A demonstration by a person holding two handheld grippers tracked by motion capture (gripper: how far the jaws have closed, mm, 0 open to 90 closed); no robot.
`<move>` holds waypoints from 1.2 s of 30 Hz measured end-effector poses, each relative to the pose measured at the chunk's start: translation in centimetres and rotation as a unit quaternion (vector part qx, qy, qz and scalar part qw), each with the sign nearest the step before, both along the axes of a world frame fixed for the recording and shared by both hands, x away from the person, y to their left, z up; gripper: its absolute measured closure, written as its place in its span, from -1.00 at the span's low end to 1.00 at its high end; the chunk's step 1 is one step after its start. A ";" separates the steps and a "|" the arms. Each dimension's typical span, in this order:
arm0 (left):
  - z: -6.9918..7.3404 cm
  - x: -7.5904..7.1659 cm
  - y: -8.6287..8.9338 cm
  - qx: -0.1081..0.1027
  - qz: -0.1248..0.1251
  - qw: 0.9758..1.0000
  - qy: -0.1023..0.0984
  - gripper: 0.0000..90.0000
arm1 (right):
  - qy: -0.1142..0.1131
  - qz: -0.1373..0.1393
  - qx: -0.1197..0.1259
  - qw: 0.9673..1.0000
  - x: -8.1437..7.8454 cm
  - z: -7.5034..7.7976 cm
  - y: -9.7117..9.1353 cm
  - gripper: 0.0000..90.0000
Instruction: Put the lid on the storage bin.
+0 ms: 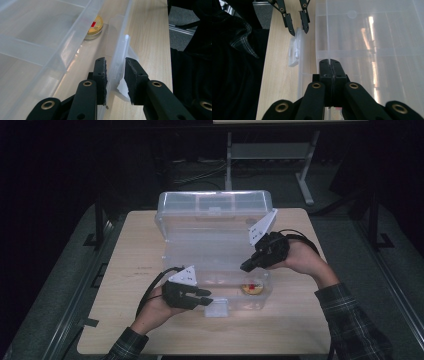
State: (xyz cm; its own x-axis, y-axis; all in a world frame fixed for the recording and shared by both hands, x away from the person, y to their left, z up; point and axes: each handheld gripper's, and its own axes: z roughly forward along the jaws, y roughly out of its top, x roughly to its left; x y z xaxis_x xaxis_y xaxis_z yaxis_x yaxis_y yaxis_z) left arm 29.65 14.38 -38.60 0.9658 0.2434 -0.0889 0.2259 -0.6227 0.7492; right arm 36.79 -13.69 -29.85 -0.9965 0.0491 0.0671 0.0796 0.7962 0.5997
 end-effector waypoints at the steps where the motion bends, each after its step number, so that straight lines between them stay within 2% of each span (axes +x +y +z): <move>1: 0.0 0.0 0.0 0.001 -0.001 1.000 -0.002 0.59 | 0.000 0.000 0.000 1.000 -0.1 0.0 0.0 1.00; 14: 0.0 0.0 0.0 0.001 -0.001 1.000 0.000 0.58 | -0.002 0.001 -0.001 1.000 -0.3 -0.2 0.0 1.00; 18: 0.0 0.0 0.0 -0.005 0.003 1.000 0.003 0.57 | -0.001 0.000 0.000 1.000 -0.3 -0.2 0.0 1.00; 20: 0.0 0.0 0.3 -0.011 0.003 1.000 0.003 0.58 | -0.001 0.000 0.001 1.000 -0.3 -0.2 0.0 1.00; 22: 0.3 0.0 0.7 -0.027 0.007 1.000 0.006 0.55 | -0.001 0.000 0.000 1.000 -0.3 -0.2 0.0 1.00; 23: 0.3 0.0 0.7 -0.027 0.007 1.000 0.006 0.53 | -0.001 0.000 0.000 1.000 -0.3 -0.2 0.0 1.00; 27: 1.2 -0.4 1.3 -0.054 0.009 0.999 0.002 0.53 | -0.001 0.001 0.000 1.000 -0.3 -0.2 0.0 1.00; 29: 2.0 -0.6 1.6 -0.069 0.008 0.998 0.005 0.64 | -0.001 0.000 0.000 1.000 -0.3 -0.2 0.0 1.00; 31: 2.5 -0.7 1.9 -0.070 0.006 0.998 0.007 0.80 | -0.001 0.000 0.000 1.000 -0.3 -0.2 0.0 1.00; 33: 3.1 -0.9 2.2 -0.080 0.008 0.997 0.007 0.96 | -0.001 0.000 0.000 1.000 -0.3 -0.2 0.0 1.00; 36: 3.6 -0.9 2.6 -0.087 0.015 0.996 0.012 1.00 | -0.001 -0.001 0.000 1.000 -0.4 -0.2 0.0 1.00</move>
State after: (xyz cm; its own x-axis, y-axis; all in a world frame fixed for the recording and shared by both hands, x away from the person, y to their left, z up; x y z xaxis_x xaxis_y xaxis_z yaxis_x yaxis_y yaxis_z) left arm 28.77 16.99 -35.05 0.9555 0.2502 -0.1562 0.2619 -0.4760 0.8395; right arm 36.42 -13.66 -30.05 -0.9966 0.0512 0.0647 0.0798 0.7958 0.6003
